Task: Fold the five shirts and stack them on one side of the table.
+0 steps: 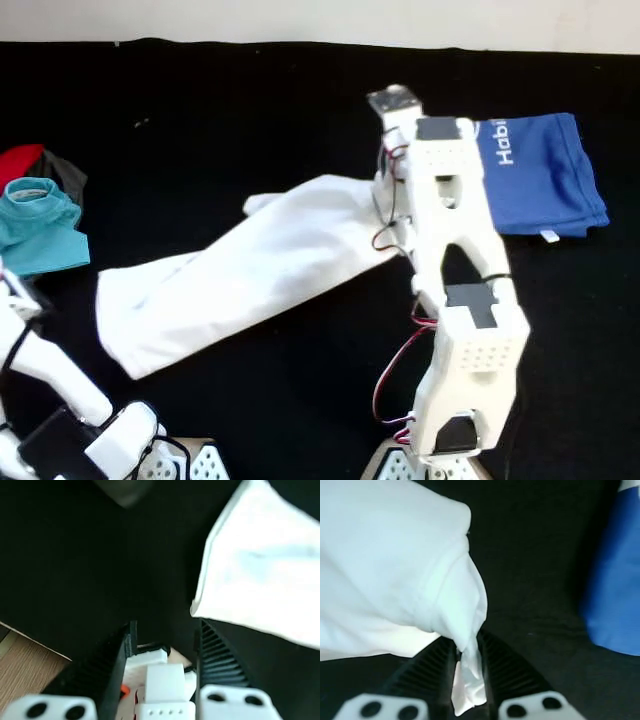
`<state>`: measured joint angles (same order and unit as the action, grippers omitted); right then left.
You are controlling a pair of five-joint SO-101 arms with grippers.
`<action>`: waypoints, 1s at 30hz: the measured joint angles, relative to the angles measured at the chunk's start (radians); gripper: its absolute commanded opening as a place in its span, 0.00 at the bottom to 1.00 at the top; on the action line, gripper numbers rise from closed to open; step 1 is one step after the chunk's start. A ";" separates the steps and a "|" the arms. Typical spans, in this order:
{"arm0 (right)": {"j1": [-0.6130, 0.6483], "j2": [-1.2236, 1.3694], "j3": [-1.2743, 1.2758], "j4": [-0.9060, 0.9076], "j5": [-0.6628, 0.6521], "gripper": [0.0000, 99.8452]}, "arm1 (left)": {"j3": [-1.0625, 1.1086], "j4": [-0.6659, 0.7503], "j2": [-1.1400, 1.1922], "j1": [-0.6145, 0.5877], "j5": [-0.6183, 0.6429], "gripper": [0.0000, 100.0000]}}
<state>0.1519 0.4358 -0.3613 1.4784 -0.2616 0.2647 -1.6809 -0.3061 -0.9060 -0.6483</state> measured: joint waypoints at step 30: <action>-0.026 -0.591 0.095 0.275 -0.112 0.25 | 0.216 0.735 0.408 0.255 0.400 0.20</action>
<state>0.1258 -0.1550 -0.2662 1.7530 -0.3736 0.4810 -0.9459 0.1020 -0.6513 -0.2478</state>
